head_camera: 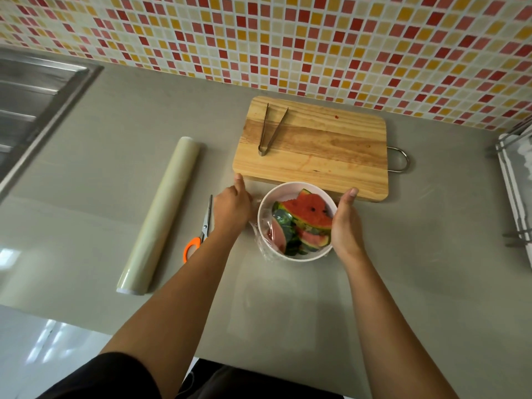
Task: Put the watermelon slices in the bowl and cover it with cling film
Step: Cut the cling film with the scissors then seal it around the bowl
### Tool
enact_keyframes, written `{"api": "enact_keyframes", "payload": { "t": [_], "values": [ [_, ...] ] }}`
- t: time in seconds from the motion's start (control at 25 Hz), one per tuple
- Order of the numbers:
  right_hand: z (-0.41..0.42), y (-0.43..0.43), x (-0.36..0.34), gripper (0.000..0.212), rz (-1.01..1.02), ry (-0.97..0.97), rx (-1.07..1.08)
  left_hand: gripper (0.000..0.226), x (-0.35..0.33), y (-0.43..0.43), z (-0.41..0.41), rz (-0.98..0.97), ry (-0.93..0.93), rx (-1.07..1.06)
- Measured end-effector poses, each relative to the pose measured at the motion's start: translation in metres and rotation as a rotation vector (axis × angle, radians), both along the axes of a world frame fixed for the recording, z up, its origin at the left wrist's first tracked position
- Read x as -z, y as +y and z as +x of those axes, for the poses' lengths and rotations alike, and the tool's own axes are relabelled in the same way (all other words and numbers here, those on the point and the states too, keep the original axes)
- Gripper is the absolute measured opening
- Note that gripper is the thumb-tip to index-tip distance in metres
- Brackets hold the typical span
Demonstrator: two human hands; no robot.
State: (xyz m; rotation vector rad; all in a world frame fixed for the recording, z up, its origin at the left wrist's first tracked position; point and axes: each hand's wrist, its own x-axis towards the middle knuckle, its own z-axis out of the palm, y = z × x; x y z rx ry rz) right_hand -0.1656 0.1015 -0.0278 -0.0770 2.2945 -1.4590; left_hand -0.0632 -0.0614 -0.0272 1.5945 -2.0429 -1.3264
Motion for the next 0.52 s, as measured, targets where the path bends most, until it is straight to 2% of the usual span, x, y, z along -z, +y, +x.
{"api": "enact_keyframes", "payload": {
  "t": [0.12, 0.2, 0.28, 0.36, 0.44, 0.52],
  "values": [
    [-0.012, 0.002, -0.005, 0.106, -0.168, 0.035, -0.114, 0.075, 0.006, 0.002, 0.014, 0.118, -0.008, -0.088],
    [-0.017, -0.004, -0.010, 0.096, -0.229, 0.031, -0.223, 0.076, 0.007, 0.019, 0.017, 0.200, -0.040, -0.103],
    [-0.014, -0.009, -0.013, 0.089, -0.278, -0.072, -0.285, 0.075, 0.005, 0.034, 0.015, 0.314, 0.001, -0.135],
    [-0.004, -0.007, -0.010, 0.083, -0.339, -0.210, -0.191, 0.079, 0.003, 0.036, 0.011, 0.477, 0.108, -0.169],
    [0.008, -0.001, 0.000, 0.077, -0.427, -0.295, 0.017, 0.079, 0.000, 0.028, 0.006, 0.599, 0.245, -0.126],
    [0.019, 0.004, 0.004, 0.084, -0.375, -0.286, 0.105, 0.071, -0.004, 0.020, 0.001, 0.609, 0.314, -0.042]
  ]
}}
